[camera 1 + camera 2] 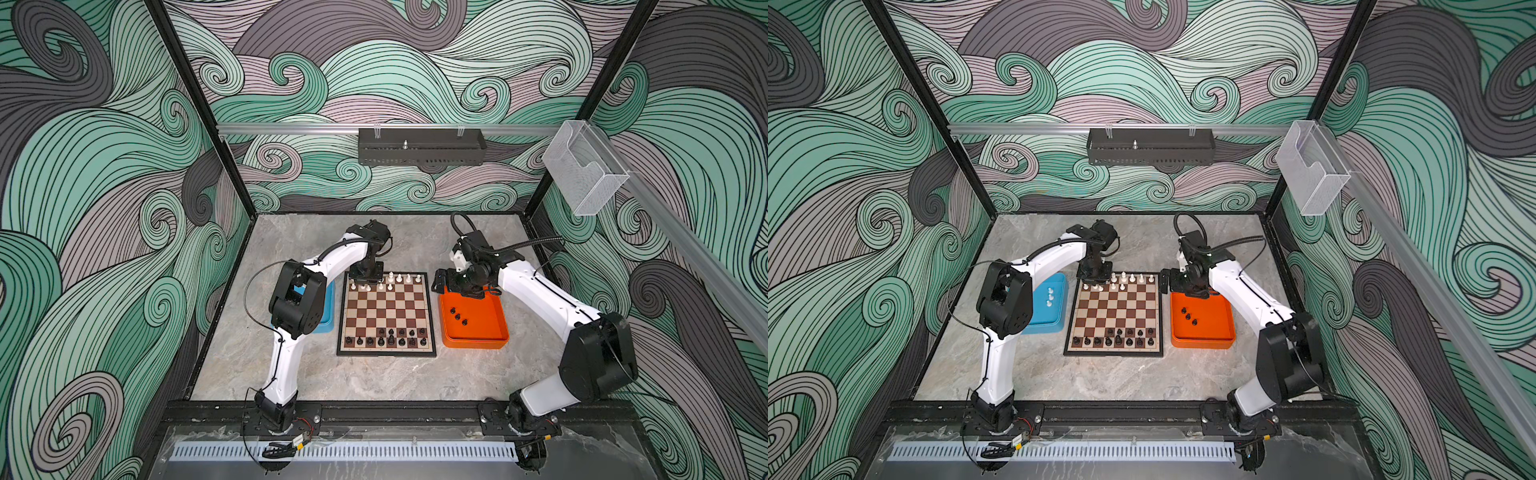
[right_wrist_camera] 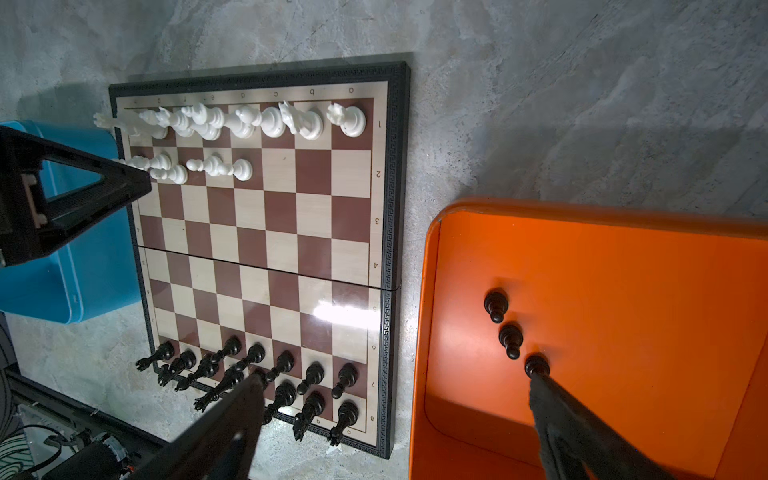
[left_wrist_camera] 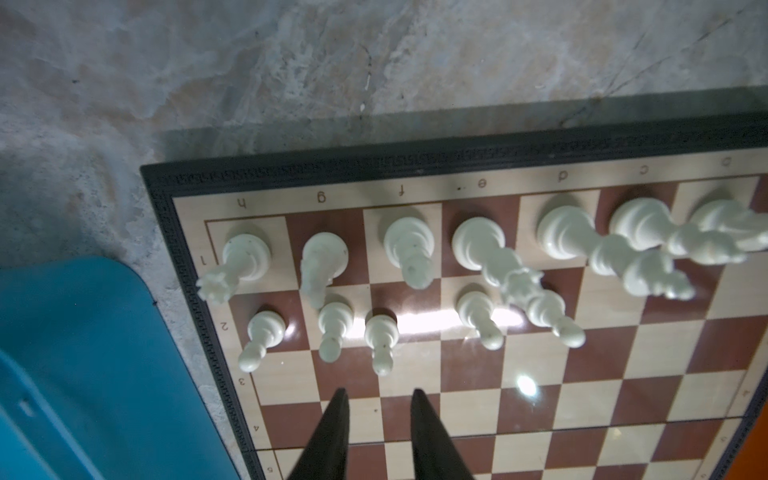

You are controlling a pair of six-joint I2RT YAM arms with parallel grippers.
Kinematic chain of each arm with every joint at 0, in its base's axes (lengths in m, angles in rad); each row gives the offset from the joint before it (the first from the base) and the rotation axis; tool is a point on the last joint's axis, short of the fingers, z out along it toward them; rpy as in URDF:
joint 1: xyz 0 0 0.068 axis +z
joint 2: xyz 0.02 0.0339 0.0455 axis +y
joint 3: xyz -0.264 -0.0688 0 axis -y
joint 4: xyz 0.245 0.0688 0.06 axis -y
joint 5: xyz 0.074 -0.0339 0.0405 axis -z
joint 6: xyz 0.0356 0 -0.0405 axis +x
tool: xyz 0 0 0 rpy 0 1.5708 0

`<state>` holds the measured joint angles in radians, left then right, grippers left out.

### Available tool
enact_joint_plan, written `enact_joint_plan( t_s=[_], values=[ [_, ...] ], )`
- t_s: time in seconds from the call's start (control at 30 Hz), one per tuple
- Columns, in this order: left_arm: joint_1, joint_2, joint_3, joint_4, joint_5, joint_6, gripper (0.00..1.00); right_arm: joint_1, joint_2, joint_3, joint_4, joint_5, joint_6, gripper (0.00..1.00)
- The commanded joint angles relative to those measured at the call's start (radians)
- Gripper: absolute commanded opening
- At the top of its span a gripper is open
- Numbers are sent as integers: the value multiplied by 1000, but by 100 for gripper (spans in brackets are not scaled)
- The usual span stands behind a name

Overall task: Set up the chess pieces on the board
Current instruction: 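Lower the white pawn onto the second rank beside the pawns and open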

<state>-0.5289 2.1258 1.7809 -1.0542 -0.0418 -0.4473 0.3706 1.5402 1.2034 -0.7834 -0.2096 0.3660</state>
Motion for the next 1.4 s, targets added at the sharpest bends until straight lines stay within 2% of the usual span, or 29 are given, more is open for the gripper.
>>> enact_joint_plan(
  t_s=[0.0, 1.37],
  values=[
    [-6, 18, 12, -17, -14, -8, 30, -6, -9, -7, -11, 2, -14, 99],
    [-8, 97, 73, -10, 8, -5, 22, -24, 11, -5, -13, -6, -19, 99]
  ],
)
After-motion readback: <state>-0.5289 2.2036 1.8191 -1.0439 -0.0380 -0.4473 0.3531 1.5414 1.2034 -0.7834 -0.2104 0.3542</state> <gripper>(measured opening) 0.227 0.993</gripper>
